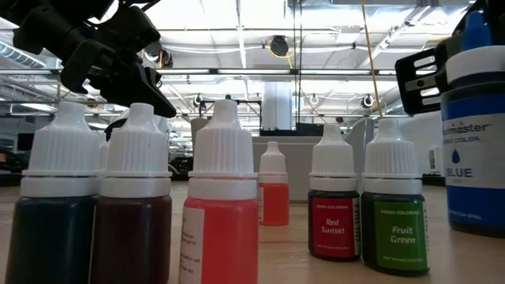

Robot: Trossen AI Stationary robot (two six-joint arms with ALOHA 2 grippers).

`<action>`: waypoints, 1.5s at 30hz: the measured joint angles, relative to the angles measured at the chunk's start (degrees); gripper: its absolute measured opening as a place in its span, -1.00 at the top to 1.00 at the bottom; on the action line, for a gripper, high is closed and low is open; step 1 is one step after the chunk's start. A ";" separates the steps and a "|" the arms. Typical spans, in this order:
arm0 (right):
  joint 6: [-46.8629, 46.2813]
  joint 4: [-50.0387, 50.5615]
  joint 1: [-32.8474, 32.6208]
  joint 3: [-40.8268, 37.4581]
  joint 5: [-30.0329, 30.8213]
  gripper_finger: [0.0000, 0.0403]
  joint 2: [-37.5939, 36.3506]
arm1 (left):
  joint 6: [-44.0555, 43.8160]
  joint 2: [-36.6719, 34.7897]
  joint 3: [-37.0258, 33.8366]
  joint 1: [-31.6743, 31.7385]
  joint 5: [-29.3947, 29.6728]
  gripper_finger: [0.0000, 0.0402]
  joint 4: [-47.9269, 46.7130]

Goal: Pick & Place food coloring
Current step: Put the large blue food coloring bottle into the bin

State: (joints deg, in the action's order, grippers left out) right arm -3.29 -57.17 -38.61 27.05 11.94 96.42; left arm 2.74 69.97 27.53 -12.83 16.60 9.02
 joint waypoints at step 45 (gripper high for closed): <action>4.82 23.12 25.50 18.56 0.06 0.44 -18.64 | -0.22 -0.01 0.00 -0.01 -0.02 0.81 1.14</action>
State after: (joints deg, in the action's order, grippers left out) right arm 1.54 -34.04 -13.11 45.60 12.01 77.78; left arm 2.52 69.96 27.53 -12.84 16.58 10.15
